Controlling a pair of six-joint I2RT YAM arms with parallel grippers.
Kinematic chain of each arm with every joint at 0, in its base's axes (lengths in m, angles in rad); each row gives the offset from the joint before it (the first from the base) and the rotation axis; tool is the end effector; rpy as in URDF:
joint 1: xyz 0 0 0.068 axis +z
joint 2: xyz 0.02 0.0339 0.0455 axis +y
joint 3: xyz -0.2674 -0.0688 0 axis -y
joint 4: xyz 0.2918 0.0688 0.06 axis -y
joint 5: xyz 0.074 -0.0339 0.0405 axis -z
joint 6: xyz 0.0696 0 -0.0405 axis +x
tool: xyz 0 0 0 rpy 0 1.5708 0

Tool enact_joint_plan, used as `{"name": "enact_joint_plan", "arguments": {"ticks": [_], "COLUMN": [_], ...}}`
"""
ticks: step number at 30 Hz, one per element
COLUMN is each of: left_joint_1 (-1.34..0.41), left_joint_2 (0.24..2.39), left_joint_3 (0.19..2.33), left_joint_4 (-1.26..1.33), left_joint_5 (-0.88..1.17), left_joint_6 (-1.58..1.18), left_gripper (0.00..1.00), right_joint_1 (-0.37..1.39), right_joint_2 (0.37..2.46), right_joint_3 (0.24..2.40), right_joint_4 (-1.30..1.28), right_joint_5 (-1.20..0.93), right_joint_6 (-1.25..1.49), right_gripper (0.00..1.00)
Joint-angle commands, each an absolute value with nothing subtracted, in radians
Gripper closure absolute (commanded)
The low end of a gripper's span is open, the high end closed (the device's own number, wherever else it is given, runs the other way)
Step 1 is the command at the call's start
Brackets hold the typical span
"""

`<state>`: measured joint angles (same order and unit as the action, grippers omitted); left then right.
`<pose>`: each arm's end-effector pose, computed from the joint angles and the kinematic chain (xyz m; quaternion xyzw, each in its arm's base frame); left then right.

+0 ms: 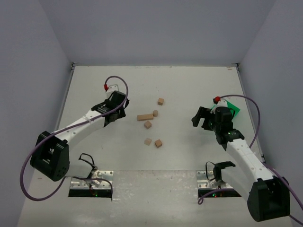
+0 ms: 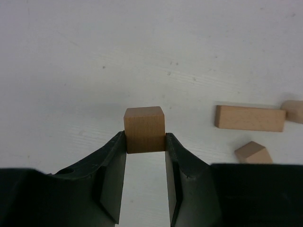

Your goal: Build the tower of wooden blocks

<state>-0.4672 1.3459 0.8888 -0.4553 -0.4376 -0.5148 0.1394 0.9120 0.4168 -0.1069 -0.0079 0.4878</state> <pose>0.3102 -0.1234 0.1908 -0.0921 0.9218 0.0323 0.3751 0.2573 0.0367 0.1577 0.1516 0.8719 0.1470 0.4418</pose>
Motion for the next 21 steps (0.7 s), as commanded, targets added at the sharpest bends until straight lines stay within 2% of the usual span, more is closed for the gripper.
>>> {"name": "enact_joint_plan", "arguments": {"ticks": [1, 5, 10, 14, 16, 21], "left_joint_1": [-0.472, -0.421, -0.288, -0.273, -0.271, -0.239], "left_joint_2": [1.297, 1.322, 1.382, 1.442, 1.482, 1.577], "left_joint_3": [0.837, 0.787, 0.787, 0.781, 0.782, 0.792], "left_joint_4": [-0.276, -0.152, -0.082, -0.066, -0.061, -0.027], "left_joint_5": [-0.363, -0.217, -0.06, -0.083, -0.125, -0.097], "left_joint_6": [-0.401, -0.223, -0.21, -0.177, -0.182, -0.179], "left_gripper": [1.0, 0.96, 0.96, 0.95, 0.84, 0.87], "right_joint_1": [0.138, 0.136, 0.137, 0.135, 0.137, 0.137], "right_joint_2": [0.929, 0.945, 0.951, 0.943, 0.943, 0.95], "right_joint_3": [0.407, 0.398, 0.391, 0.377, 0.375, 0.375], "right_joint_4": [-0.022, -0.004, 0.027, 0.041, 0.05, 0.05], "right_joint_5": [-0.082, -0.113, -0.123, -0.118, -0.127, -0.142], "right_joint_6": [0.522, 0.528, 0.525, 0.526, 0.528, 0.523], "right_gripper": [0.01, 0.01, 0.01, 0.01, 0.01, 0.01]}}
